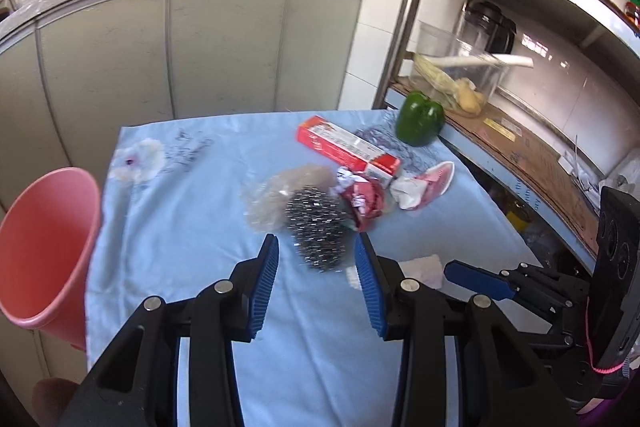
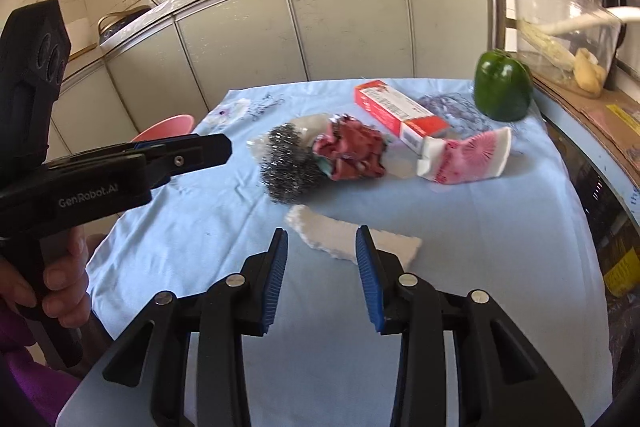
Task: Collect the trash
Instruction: 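Grasp the steel wool ball with the left gripper while the right grasps the white foam strip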
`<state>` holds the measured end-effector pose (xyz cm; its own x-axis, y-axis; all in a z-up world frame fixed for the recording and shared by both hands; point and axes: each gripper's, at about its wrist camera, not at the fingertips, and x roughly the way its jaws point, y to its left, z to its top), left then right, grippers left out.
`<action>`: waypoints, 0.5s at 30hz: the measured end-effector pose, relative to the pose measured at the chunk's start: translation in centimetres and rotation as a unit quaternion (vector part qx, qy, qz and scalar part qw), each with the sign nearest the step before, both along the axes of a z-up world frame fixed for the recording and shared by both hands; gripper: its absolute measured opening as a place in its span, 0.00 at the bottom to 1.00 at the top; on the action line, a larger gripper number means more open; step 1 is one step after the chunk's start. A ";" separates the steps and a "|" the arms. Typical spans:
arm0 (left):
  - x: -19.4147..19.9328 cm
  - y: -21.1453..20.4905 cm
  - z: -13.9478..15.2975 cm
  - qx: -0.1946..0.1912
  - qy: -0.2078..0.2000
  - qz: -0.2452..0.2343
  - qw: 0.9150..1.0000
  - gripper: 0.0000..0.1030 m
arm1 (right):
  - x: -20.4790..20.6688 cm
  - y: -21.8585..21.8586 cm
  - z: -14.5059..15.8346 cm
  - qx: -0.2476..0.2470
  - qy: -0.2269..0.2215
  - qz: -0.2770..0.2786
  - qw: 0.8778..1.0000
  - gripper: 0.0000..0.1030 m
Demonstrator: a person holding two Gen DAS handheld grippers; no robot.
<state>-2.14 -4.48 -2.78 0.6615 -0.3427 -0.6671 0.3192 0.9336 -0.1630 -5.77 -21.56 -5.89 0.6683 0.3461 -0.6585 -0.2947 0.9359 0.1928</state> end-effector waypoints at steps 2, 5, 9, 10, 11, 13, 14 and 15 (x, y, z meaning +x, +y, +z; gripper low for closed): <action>0.6 -0.8 -0.7 0.007 0.006 -0.001 1.000 0.38 | 0.2 -0.7 -0.3 -0.003 0.004 -0.005 1.000 0.35; 1.8 -1.2 -2.1 0.006 0.028 0.009 1.000 0.38 | 0.7 -1.7 -0.7 -0.003 0.013 -0.006 1.000 0.43; 3.5 -1.1 -3.8 -0.002 0.056 0.034 0.998 0.38 | 1.4 -3.3 -1.0 0.018 0.027 -0.001 0.999 0.51; 3.8 -1.1 -4.1 -0.004 0.061 0.039 0.997 0.38 | 1.7 -3.7 -1.0 0.026 0.031 -0.002 0.999 0.51; 4.2 -1.1 -4.4 -0.006 0.066 0.043 0.997 0.38 | 2.1 -4.2 -1.1 0.034 0.035 -0.004 0.999 0.51; 4.6 -1.2 -4.8 -0.012 0.071 0.047 0.996 0.38 | 2.6 -4.8 -1.0 0.046 0.041 -0.009 0.998 0.52; 4.9 -1.3 -5.0 -0.014 0.072 0.046 0.996 0.38 | 2.8 -5.0 -1.1 0.051 0.043 -0.010 0.998 0.52; 5.0 -1.3 -5.2 -0.015 0.076 0.045 0.996 0.38 | 3.2 -5.2 -1.2 0.058 0.048 -0.011 0.997 0.53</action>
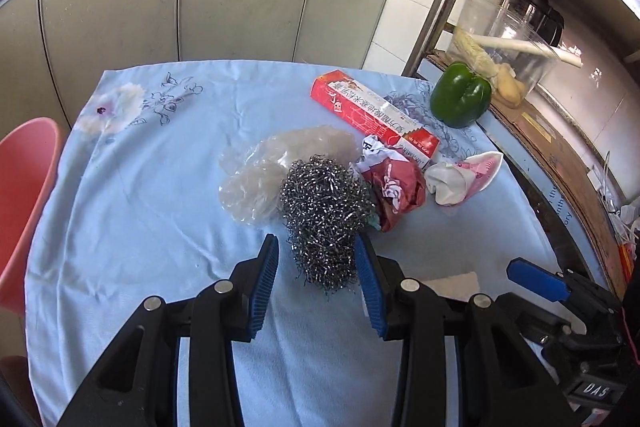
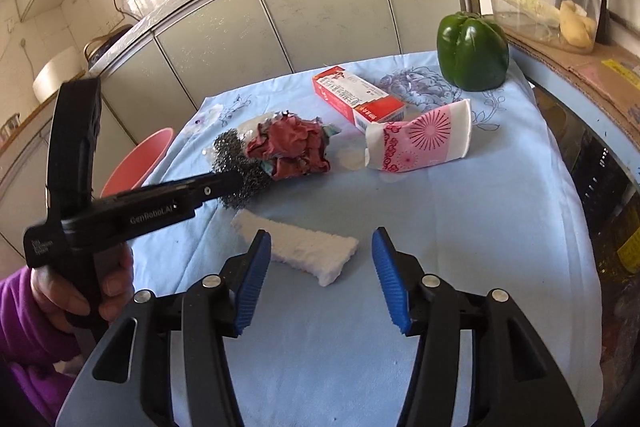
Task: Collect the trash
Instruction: 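Grasp the steel wool ball with the left gripper while the right grasps the white foam strip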
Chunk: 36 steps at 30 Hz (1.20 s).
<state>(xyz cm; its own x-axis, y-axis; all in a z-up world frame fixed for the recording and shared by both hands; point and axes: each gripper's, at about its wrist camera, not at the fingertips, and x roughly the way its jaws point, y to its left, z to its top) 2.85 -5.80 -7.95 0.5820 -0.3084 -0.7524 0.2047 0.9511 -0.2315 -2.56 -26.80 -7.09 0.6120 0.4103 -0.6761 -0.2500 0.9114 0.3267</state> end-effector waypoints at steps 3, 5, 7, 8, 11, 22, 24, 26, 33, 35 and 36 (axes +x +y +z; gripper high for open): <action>0.1 0.2 -0.1 -0.017 0.002 -0.006 1.000 0.38 | 1.1 -0.2 -0.6 0.022 0.019 0.004 1.000 0.58; 0.0 0.4 0.0 -0.021 -0.001 -0.008 1.000 0.27 | 1.6 0.0 -0.8 0.026 0.025 0.006 0.999 0.58; -0.2 0.6 0.2 -0.013 -0.007 -0.012 1.000 0.18 | 2.0 0.5 -0.9 0.020 0.025 0.010 0.999 0.58; -0.3 0.6 0.3 -0.007 -0.011 -0.013 1.000 0.16 | 2.2 0.7 -1.0 0.015 0.027 0.012 0.999 0.58; -1.1 1.3 1.0 -0.004 -0.018 -0.016 1.000 0.15 | 2.7 1.5 -1.1 0.001 0.035 0.016 0.999 0.58; -4.2 5.8 3.0 -0.020 -0.034 0.009 0.999 0.15 | 2.1 3.1 -2.0 0.004 0.085 0.052 0.995 0.58; -4.6 6.5 3.0 -0.022 -0.036 0.013 0.999 0.15 | 1.3 3.9 -1.9 0.000 0.088 0.068 0.994 0.58; -5.1 7.1 3.1 -0.022 -0.038 0.017 0.999 0.15 | 0.3 4.9 -1.7 -0.002 0.092 0.087 0.992 0.58; -7.0 8.9 3.5 -0.021 -0.050 0.026 0.998 0.15 | -0.5 6.6 -0.8 -0.048 0.068 0.085 0.993 0.58; -7.4 9.3 3.4 -0.022 -0.051 0.027 0.998 0.15 | -0.2 7.5 -0.8 -0.072 0.055 0.087 0.992 0.58; -7.5 9.4 3.4 -0.022 -0.051 0.028 0.998 0.15 | 0.0 7.9 -0.8 -0.087 0.049 0.087 0.991 0.58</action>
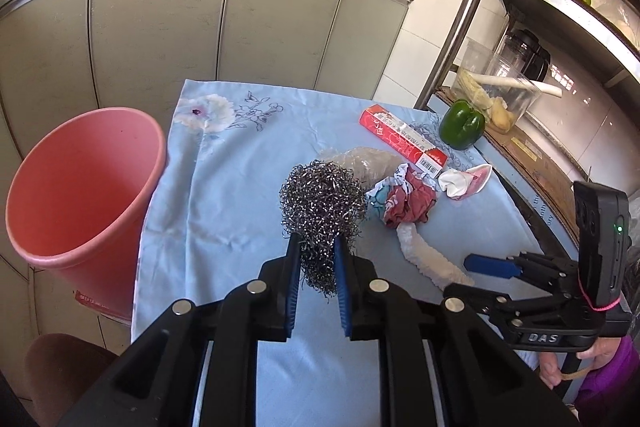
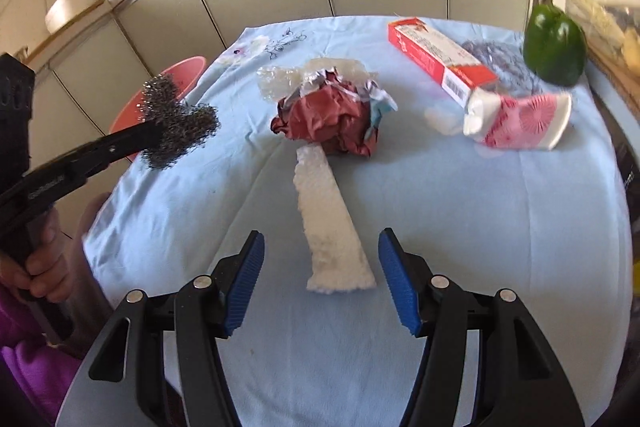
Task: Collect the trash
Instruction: 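Grasp the steel wool ball with the left gripper while the right grasps the white foam strip, then carry the steel wool and foam strip over the pink bucket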
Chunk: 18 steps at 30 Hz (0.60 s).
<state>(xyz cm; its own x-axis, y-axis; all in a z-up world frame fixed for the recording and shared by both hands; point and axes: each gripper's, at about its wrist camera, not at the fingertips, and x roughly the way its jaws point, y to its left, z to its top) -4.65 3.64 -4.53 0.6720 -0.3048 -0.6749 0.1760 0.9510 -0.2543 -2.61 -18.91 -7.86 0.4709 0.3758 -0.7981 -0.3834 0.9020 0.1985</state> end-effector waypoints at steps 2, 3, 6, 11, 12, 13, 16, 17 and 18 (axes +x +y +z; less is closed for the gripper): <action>-0.4 0.3 0.1 -0.001 -0.002 0.001 1.000 0.15 | 0.0 0.7 -0.2 -0.019 -0.006 0.002 1.000 0.58; -0.6 0.5 0.2 -0.001 -0.004 0.001 1.000 0.15 | 0.0 0.8 -0.4 -0.021 -0.006 0.002 1.000 0.58; -1.3 1.0 0.6 0.006 -0.014 0.003 1.000 0.15 | 0.0 0.9 -0.9 -0.027 0.002 -0.014 1.000 0.57; -1.8 2.0 1.0 -0.005 -0.020 0.009 1.000 0.15 | -0.5 0.7 -0.6 -0.015 0.010 -0.029 0.999 0.28; -1.8 2.1 1.2 -0.007 -0.022 0.010 1.000 0.15 | -0.8 0.7 -0.2 -0.012 0.005 -0.027 1.000 0.28; -2.0 2.4 1.3 -0.008 -0.024 0.011 1.000 0.15 | -1.0 0.8 0.0 -0.010 0.002 -0.024 1.000 0.28; -2.2 3.1 1.8 -0.007 -0.032 0.019 0.999 0.15 | -1.6 1.8 1.7 0.006 -0.013 -0.006 1.000 0.27; -2.3 3.6 2.0 -0.006 -0.036 0.024 0.999 0.15 | -1.8 2.3 2.5 0.014 -0.023 0.004 1.000 0.27; -2.5 4.0 2.3 -0.007 -0.040 0.028 0.999 0.15 | -1.9 2.9 3.2 0.017 -0.032 0.015 0.999 0.27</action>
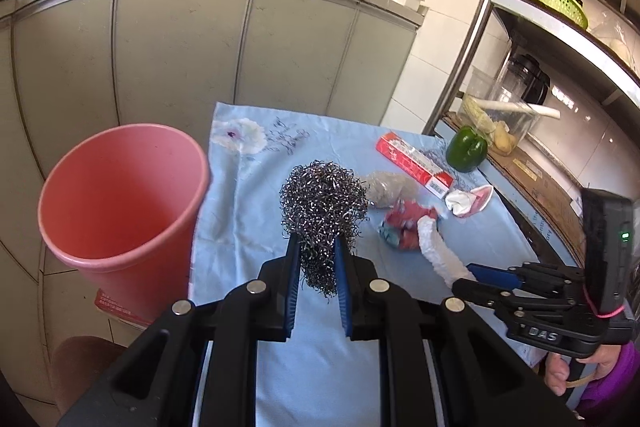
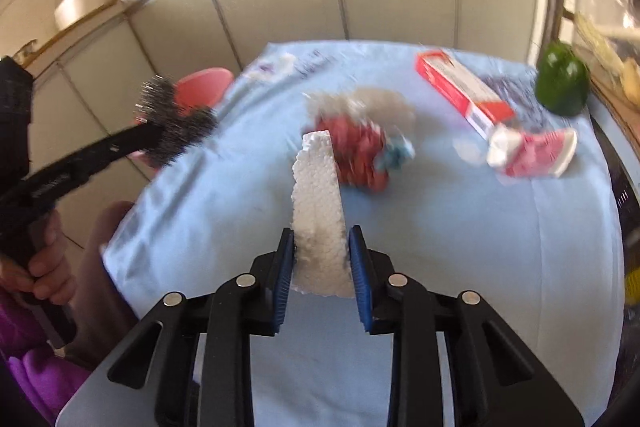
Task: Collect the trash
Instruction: 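Carry the steel wool and foam strip over the pink bucket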
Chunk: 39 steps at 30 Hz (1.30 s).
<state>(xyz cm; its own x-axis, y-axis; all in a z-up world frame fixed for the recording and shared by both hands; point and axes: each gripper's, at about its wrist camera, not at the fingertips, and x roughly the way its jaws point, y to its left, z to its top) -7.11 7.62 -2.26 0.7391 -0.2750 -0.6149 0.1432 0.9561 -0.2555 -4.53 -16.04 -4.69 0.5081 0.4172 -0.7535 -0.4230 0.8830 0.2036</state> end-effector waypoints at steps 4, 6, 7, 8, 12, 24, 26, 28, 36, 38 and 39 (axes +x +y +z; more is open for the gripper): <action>-0.5 1.7 0.9 0.000 -0.014 0.019 1.000 0.15 | -0.2 2.3 2.3 0.019 -0.025 0.035 0.999 0.27; -0.8 2.6 1.4 0.004 -0.025 0.032 0.999 0.15 | 0.0 3.4 3.3 0.028 -0.040 0.046 0.998 0.27; -1.0 3.0 1.5 0.006 -0.029 0.038 0.999 0.15 | 0.1 4.0 3.8 0.032 -0.049 0.052 0.997 0.27; -1.2 3.5 1.7 0.009 -0.036 0.046 0.998 0.15 | 0.2 4.5 4.2 0.036 -0.055 0.057 0.996 0.27; -1.6 5.5 2.4 0.012 -0.053 0.073 0.996 0.15 | 0.9 7.1 6.0 0.056 -0.069 0.072 0.993 0.27; -1.6 11.0 2.8 0.019 -0.070 0.155 0.985 0.15 | 3.1 14.3 7.3 0.069 -0.087 0.113 0.987 0.27; -1.5 11.4 2.7 0.024 -0.072 0.164 0.984 0.15 | 3.2 15.0 7.2 0.071 -0.086 0.115 0.987 0.28; -1.5 11.6 2.6 0.028 -0.073 0.169 0.982 0.15 | 3.4 15.7 6.9 0.072 -0.083 0.117 0.987 0.28; -0.4 12.0 1.6 0.046 -0.063 0.195 0.978 0.16 | 4.4 18.0 5.6 0.064 -0.079 0.117 0.988 0.28; 0.1 12.2 1.1 0.052 -0.058 0.202 0.976 0.16 | 4.9 18.6 5.3 0.059 -0.079 0.117 0.988 0.28; 0.3 12.3 0.9 0.055 -0.056 0.206 0.975 0.16 | 5.2 18.9 5.0 0.058 -0.078 0.117 0.988 0.28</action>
<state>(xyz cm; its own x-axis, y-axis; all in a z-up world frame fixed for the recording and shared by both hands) -6.78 19.90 -1.31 0.8368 0.1222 -0.5337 -0.2372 0.9595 -0.1522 0.64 2.86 0.33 0.4935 0.6156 -0.6144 -0.6468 0.7321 0.2139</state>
